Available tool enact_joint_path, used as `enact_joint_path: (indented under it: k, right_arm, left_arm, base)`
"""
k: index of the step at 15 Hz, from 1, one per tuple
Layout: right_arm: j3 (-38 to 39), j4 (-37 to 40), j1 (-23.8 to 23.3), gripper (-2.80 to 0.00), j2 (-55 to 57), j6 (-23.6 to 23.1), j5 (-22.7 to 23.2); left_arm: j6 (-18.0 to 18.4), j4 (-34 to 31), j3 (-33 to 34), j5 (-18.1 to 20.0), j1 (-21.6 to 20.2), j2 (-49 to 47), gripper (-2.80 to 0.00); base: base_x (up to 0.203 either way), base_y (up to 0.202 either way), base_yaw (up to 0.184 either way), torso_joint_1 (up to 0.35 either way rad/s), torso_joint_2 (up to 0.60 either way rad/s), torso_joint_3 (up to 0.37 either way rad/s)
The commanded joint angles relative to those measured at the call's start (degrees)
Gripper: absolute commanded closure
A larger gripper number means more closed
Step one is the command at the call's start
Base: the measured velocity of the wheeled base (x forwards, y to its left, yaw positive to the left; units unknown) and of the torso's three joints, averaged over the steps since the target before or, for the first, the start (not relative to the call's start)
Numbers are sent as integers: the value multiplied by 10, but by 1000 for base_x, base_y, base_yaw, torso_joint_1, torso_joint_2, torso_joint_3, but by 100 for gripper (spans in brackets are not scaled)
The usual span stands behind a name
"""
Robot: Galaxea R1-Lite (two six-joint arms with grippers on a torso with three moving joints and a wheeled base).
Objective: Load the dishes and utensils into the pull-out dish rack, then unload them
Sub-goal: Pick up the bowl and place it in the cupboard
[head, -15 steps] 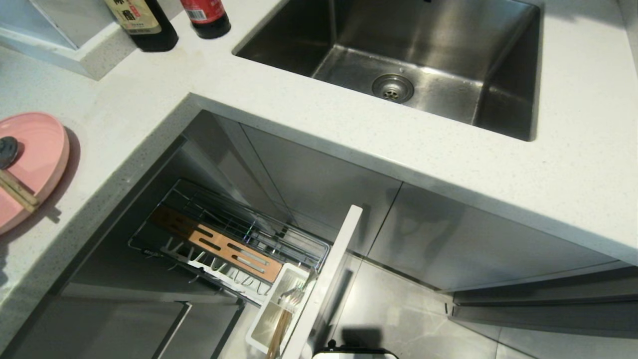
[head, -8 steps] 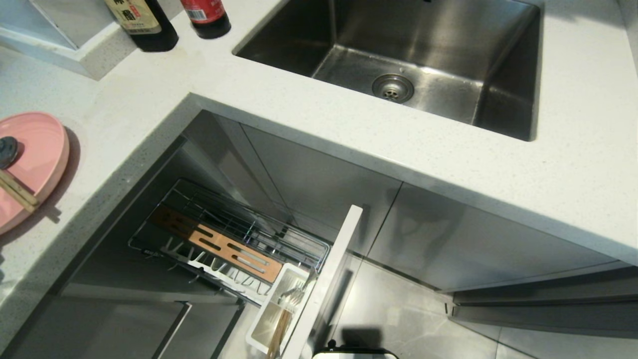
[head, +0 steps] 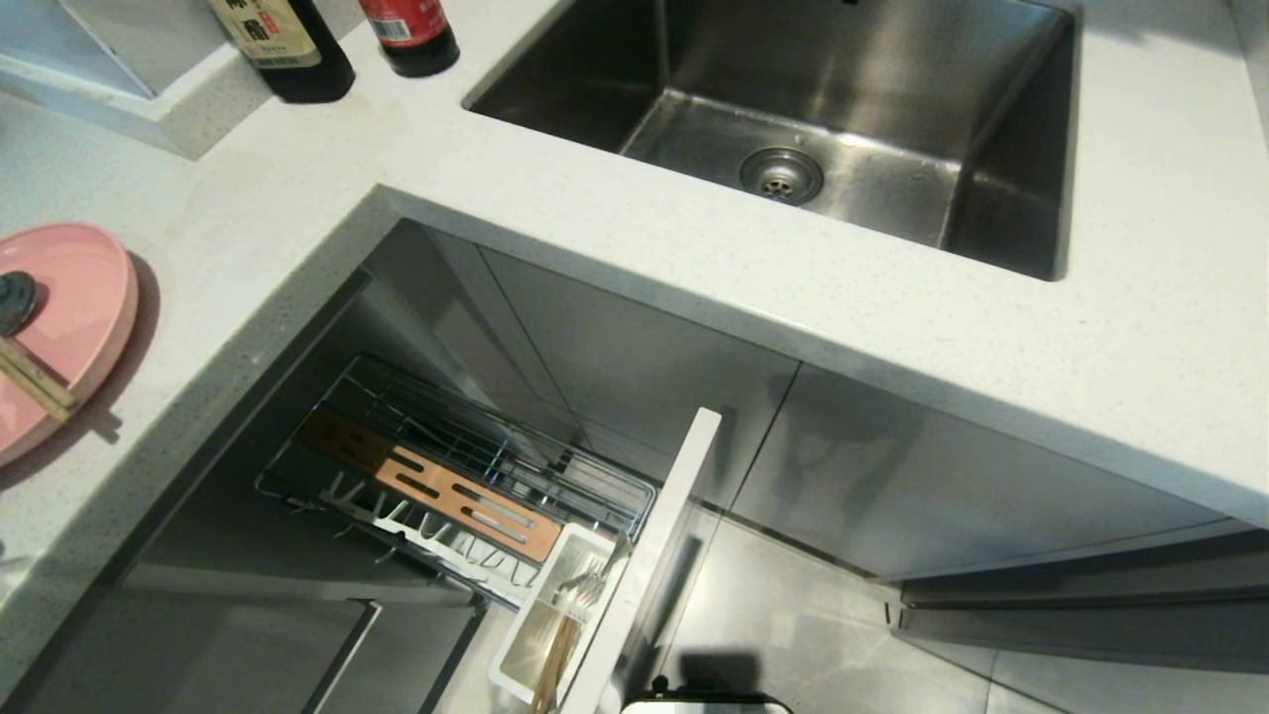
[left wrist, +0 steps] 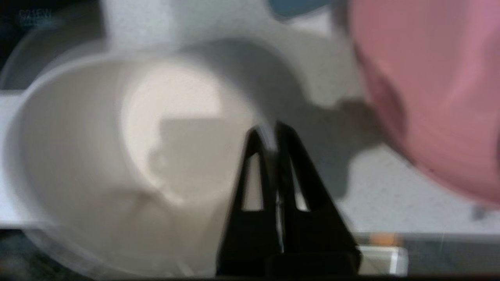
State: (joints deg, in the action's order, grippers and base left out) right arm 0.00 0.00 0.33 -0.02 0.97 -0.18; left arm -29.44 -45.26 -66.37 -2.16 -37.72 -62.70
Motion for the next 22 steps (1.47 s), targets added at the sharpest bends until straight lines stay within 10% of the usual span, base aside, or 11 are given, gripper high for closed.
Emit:
enact_joint_path:
  k: [1, 11, 17, 22]
  right_arm:
    - [1, 0, 0, 0, 0, 0, 0]
    - [1, -1, 0, 0, 0, 0, 0]
    - [1, 0, 0, 0, 0, 0, 0]
    - [1, 0, 0, 0, 0, 0, 0]
  left_arm:
    - [-2, -3, 0, 1, -4, 1, 0]
    - [-4, 32, -78, -16, 6, 71, 0]
    - [-56, 34, -198, -34, 201, 104, 0]
    - [-111, 83, -267, 102, 368, 104, 0]
  base:
    - [0, 0, 0, 0, 0, 0]
    - [0, 0, 0, 0, 0, 0]
    - [0, 0, 0, 0, 0, 0]
    - [0, 0, 0, 0, 0, 0]
